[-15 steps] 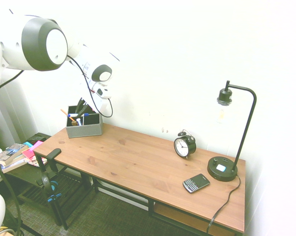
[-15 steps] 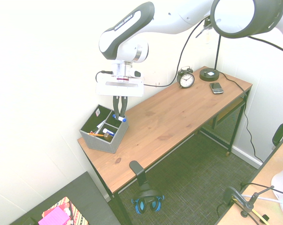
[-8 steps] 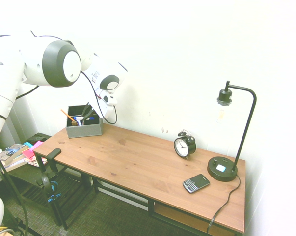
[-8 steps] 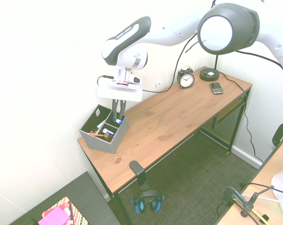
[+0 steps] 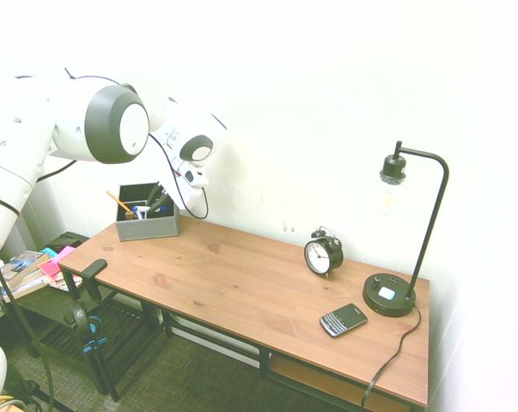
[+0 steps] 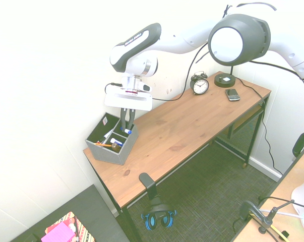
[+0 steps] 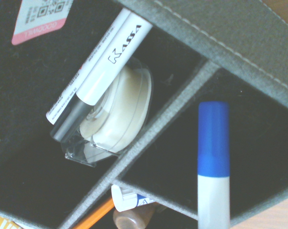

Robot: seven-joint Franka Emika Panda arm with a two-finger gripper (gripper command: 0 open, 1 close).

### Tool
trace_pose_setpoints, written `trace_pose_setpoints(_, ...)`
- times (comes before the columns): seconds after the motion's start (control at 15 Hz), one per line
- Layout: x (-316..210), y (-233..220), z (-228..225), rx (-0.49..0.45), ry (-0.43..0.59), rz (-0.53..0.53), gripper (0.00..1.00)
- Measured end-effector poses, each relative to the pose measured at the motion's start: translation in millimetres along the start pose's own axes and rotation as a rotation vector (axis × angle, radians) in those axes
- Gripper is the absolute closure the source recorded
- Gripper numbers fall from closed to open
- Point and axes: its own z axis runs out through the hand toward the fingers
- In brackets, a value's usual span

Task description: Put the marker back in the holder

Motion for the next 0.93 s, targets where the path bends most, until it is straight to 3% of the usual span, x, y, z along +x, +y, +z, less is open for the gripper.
trace_pose_setpoints(0.53,-12,-5,1,-0.006,0.020,-0.035,0.00)
trace_pose_setpoints(0.93,-91,35,-57,-0.131,0.319,-0.187,0.00)
